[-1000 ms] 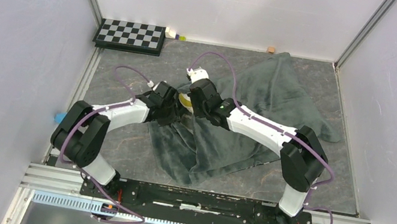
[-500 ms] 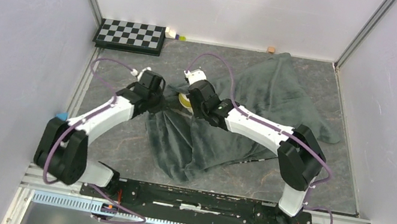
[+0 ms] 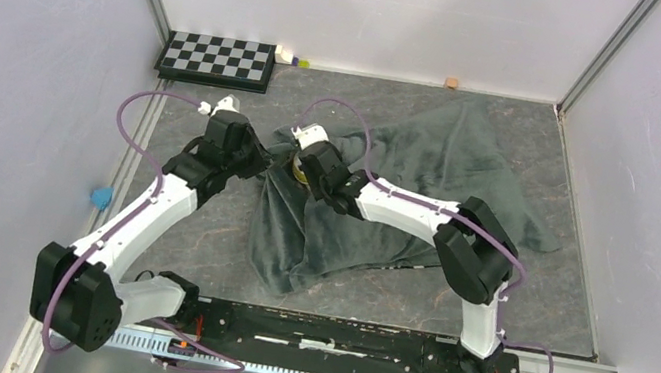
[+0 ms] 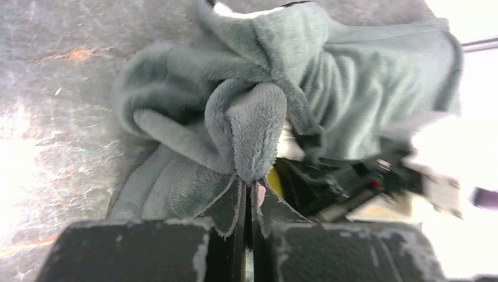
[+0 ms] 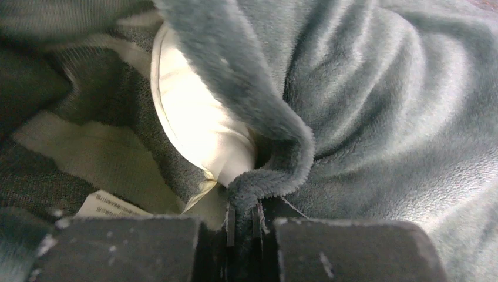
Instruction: Put the pillow into the pillowcase
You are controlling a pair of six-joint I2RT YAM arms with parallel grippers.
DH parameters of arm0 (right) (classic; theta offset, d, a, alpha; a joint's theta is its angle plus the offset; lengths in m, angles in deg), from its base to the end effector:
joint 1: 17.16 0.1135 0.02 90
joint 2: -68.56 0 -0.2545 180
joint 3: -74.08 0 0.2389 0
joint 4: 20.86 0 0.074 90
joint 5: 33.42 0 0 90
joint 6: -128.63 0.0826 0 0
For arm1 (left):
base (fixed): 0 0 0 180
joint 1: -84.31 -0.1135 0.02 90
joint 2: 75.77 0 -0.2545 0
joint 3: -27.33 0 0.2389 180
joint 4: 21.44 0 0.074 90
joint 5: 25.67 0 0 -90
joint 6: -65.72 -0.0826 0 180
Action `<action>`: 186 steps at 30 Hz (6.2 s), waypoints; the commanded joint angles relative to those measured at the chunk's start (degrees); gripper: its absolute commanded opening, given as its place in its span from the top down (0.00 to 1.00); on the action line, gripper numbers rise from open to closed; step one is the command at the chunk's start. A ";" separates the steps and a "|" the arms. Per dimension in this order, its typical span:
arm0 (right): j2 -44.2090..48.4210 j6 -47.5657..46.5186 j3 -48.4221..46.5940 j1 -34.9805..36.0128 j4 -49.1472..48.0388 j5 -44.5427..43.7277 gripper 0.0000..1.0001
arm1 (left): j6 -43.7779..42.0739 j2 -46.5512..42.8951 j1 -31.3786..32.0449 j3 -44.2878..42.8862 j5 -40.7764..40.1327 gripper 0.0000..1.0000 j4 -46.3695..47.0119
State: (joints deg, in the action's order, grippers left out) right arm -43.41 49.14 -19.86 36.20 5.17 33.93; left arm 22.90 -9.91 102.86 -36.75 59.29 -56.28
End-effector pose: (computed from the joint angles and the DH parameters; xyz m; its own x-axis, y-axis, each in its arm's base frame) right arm 0.2943 0.3424 0.1711 -0.5130 -0.4077 -0.7554 -0.4900 0.8616 -0.1322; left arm 0.2679 -0.0822 0.2451 -0.5678 -0.5802 -0.5840 -0.2448 0.7963 -0.5531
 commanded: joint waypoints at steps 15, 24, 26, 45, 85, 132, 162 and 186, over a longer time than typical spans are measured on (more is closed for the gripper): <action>3.43 0.95 -15.35 -2.26 11.54 8.55 0.28 | -0.41 1.59 -0.09 4.49 8.28 0.98 10.01; 13.81 0.76 2.95 5.47 13.23 -0.56 0.10 | -1.08 4.92 -0.43 -0.01 10.47 0.98 7.14; 13.23 1.10 5.59 7.62 13.66 -1.47 0.07 | -1.74 5.37 -0.51 -1.65 10.73 0.98 5.85; 8.59 4.90 4.58 -1.52 0.10 11.55 0.55 | -7.11 8.42 -1.14 -2.03 12.60 0.75 -2.89; -1.07 -1.41 -9.32 19.17 14.62 -24.12 0.07 | 5.09 9.98 -1.75 10.91 10.68 0.97 12.22; 17.53 -2.09 1.35 18.97 1.98 -3.93 0.39 | -2.79 1.02 -4.31 10.99 17.33 0.98 5.74; 7.77 0.81 -1.05 3.59 6.66 -4.59 1.00 | -14.23 -1.79 -3.62 0.93 19.97 0.98 -10.23; 11.47 9.09 9.80 3.28 -4.90 5.85 0.41 | -4.45 -3.39 -3.86 -10.69 30.12 0.98 -9.88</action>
State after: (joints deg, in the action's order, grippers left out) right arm -40.19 56.90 -14.55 39.81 1.52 40.99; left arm 11.51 -15.85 99.45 -45.47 91.31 -73.26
